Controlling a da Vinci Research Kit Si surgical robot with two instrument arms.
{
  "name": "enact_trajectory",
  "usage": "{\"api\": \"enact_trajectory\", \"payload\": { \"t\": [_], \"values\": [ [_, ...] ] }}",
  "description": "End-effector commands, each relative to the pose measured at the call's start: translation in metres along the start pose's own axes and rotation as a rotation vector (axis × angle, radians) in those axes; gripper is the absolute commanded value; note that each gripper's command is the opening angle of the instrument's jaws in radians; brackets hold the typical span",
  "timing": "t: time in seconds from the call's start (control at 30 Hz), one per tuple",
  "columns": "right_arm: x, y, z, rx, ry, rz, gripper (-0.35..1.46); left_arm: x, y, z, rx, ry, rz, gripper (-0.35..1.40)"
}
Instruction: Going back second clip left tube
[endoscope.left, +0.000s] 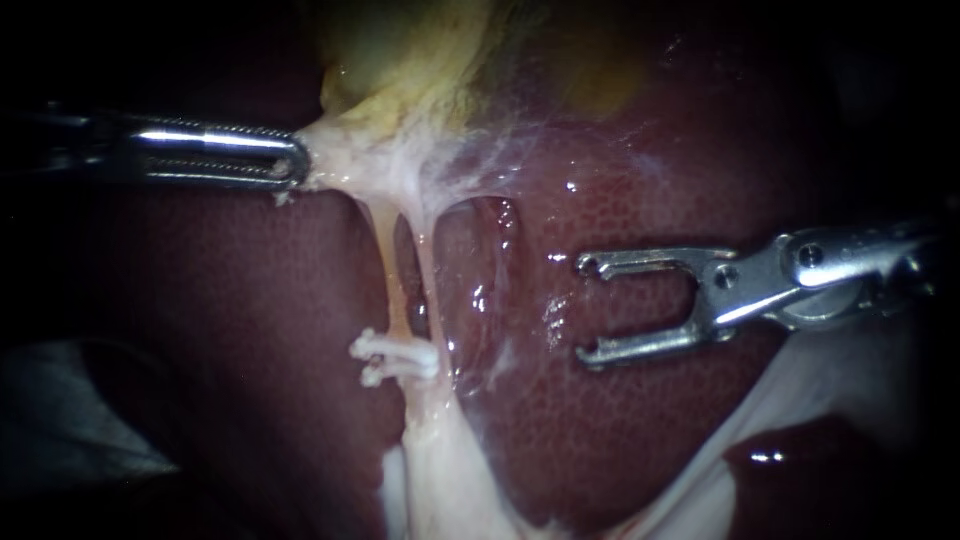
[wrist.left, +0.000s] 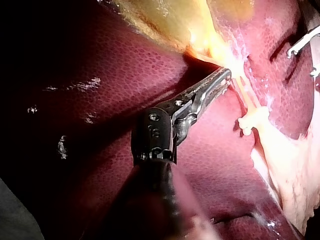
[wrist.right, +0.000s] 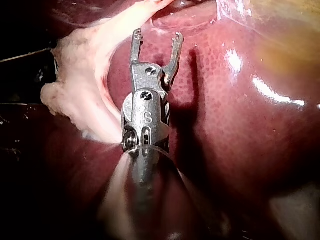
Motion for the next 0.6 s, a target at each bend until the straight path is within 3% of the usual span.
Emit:
{"api": "enact_trajectory", "payload": {
  "t": [0.03, 0.37, 0.6],
  "values": [
    [0.0, 0.0, -0.0001, 0.001, 0.0, -0.001, 0.5, -0.0002, -0.0003, 0.0004, 0.003, 0.002, 0.003, -0.35],
    [-0.0001, 0.0, -0.0009, 0.001, 0.0, 0.002, 0.5, -0.002, -0.0021, 0.0041, 0.002, 0.0, 0.016, -0.35],
    [0.0, -0.0001, -0.0012, 0.001, 0.0, 0.003, 0.5, -0.0021, -0.002, 0.0045, -0.002, -0.001, 0.017, -0.35]
  ]
}}
